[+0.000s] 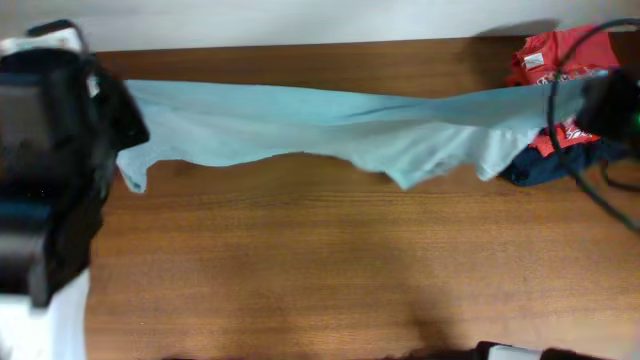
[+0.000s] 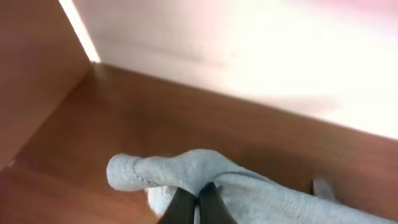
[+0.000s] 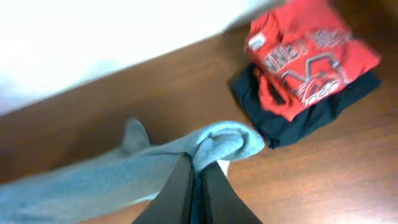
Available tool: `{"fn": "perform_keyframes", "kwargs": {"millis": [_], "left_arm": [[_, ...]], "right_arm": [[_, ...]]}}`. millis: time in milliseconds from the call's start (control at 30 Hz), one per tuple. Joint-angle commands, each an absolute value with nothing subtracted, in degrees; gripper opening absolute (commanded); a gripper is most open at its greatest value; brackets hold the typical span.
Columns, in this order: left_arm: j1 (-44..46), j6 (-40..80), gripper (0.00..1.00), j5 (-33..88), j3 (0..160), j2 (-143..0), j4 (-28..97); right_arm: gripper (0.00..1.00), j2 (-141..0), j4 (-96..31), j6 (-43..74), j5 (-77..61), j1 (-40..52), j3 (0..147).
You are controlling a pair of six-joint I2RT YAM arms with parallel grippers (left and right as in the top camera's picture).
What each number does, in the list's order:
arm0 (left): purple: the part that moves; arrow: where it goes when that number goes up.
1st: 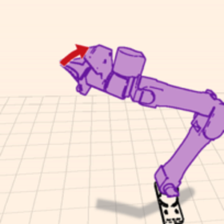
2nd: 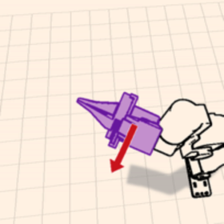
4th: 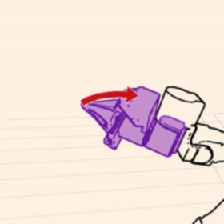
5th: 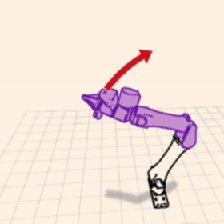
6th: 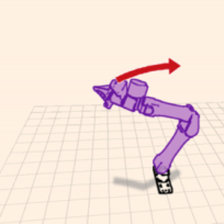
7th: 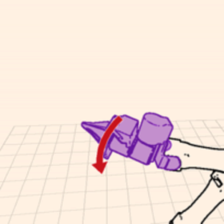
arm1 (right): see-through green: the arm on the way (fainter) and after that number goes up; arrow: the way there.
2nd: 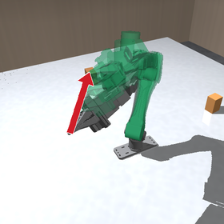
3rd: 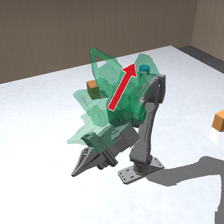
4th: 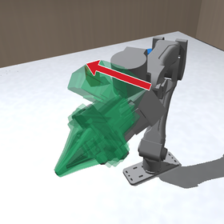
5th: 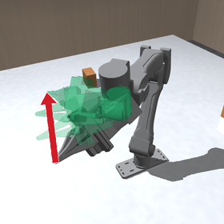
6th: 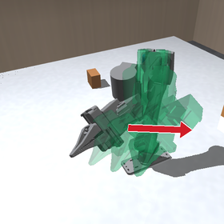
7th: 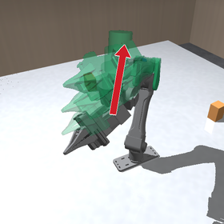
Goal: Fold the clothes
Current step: 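Lift the shirt with both grippers and stretch it wide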
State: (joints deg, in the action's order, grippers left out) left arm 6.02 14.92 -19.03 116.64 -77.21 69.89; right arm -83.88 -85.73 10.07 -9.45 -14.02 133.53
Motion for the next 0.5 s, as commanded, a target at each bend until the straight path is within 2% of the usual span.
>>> {"fn": "perform_keyframes", "kwargs": {"millis": [0,267,467], "left_arm": [[5.7,14.0,0.0,-18.8,119.2,-71.6,70.0],[5.7,14.0,0.0,-11.6,119.8,-62.1,70.7],[5.7,14.1,0.01,-9.6,119.8,-60.0,74.9]], "right_arm": [[0.04,-79.6,-86.5,9.5,-8.3,-14.8,137.3],[0.04,-74.0,-89.4,9.9,-8.3,-14.8,138.3],[0.04,-71.5,-93.7,9.9,-8.1,-14.8,138.3]]}}
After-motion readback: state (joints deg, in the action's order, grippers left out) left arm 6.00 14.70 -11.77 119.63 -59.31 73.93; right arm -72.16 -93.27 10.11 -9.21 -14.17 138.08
